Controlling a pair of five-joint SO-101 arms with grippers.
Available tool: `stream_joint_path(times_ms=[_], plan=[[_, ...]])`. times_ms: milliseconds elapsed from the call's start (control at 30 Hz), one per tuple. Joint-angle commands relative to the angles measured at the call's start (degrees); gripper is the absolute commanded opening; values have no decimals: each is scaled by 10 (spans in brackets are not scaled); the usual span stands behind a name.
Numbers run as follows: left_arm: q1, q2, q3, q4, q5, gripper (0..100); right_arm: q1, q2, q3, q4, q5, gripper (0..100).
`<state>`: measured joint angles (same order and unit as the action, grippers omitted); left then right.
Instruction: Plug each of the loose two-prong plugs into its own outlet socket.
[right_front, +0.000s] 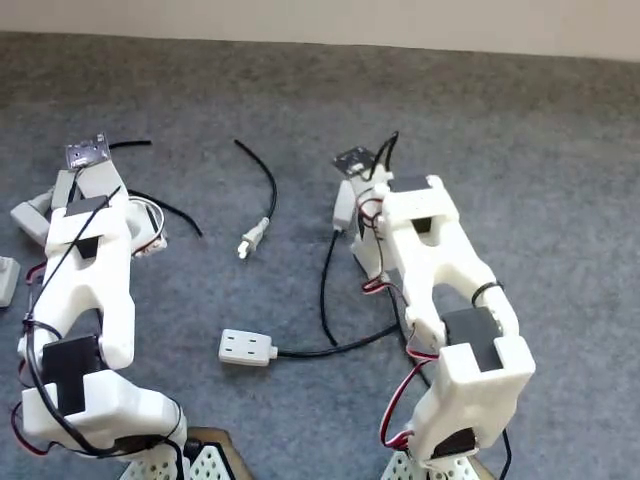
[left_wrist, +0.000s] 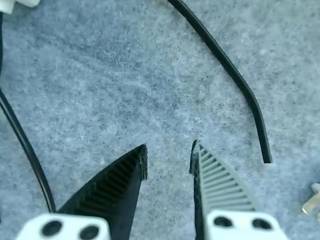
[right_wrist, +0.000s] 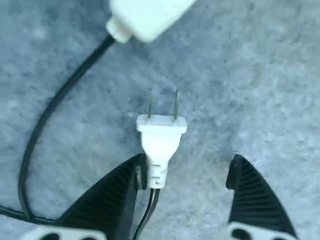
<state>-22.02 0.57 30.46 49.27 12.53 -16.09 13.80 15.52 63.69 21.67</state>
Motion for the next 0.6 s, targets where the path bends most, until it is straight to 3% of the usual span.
stream_joint_path(times_ms=[0, 200, 367, 567], plan=[[7, -3, -1, -5, 4, 161, 8, -14, 34, -44, -7, 252], [12, -3, 0, -5, 3, 160, 6, -14, 51, -81, -45, 232], [12, -3, 0, -5, 3, 160, 0, -14, 51, -80, -38, 0], [12, -2, 0, -4, 2, 160, -1, -15, 51, -52, -38, 5]])
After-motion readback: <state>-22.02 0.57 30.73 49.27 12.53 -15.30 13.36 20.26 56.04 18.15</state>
